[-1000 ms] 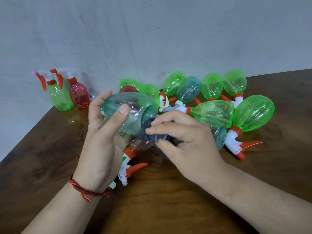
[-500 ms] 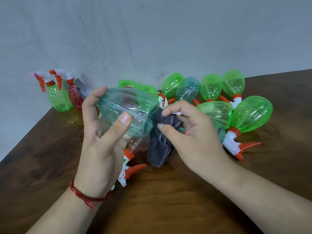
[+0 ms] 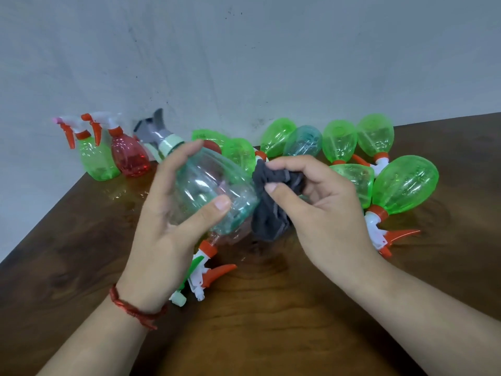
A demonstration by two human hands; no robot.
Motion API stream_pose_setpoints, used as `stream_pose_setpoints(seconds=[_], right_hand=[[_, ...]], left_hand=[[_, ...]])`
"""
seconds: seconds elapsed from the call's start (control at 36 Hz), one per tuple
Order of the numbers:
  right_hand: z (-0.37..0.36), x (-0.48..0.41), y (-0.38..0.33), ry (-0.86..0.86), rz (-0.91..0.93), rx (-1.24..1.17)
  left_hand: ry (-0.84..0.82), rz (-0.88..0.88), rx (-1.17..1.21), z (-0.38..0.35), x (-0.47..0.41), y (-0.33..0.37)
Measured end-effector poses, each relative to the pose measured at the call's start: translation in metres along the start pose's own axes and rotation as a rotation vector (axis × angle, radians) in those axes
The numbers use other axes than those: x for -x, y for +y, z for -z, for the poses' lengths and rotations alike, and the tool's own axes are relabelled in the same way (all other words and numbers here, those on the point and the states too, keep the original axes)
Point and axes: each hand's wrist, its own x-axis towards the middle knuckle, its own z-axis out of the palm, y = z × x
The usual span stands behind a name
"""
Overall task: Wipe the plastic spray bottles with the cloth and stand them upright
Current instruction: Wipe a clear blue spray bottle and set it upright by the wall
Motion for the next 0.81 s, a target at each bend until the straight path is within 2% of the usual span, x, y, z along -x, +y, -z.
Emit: stream_pose_setpoints(seconds=[0.11, 0.19, 0.31, 0.39, 0.5, 0.67, 0.81], right_hand=[[-0.003, 0.001, 0.002, -0.059, -0.029, 0.020], [-0.004, 0.001, 0.007, -0.081, -0.107, -0.018], [-0.008, 0.003, 0.012, -0.130, -0.161, -0.042], [-0.009, 0.005, 0.015, -0.164, -0.175, -0.045], [-0.006, 0.002, 0.014, -0.139, -0.173, -0.056], [-0.004, -0.002, 0.015, -0.106, -0.154, -0.037], [0.001, -0.003, 0.008, -0.061, -0.060, -0.024]], left_hand=[[0.009, -0.023, -0.050, -0.003, -0.001, 0.000], [0.075, -0.027, 0.051, -0.006, 0.000, 0.001], [0.161, -0.011, 0.009, -0.007, 0.002, -0.002], [0.129, 0.039, 0.030, -0.004, 0.002, -0.006], [0.053, 0.147, 0.307, -0.006, 0.002, -0.004], [0.105, 0.168, 0.266, -0.007, 0.004, -0.007], [0.040, 0.147, 0.197, -0.009, 0.006, -0.007]])
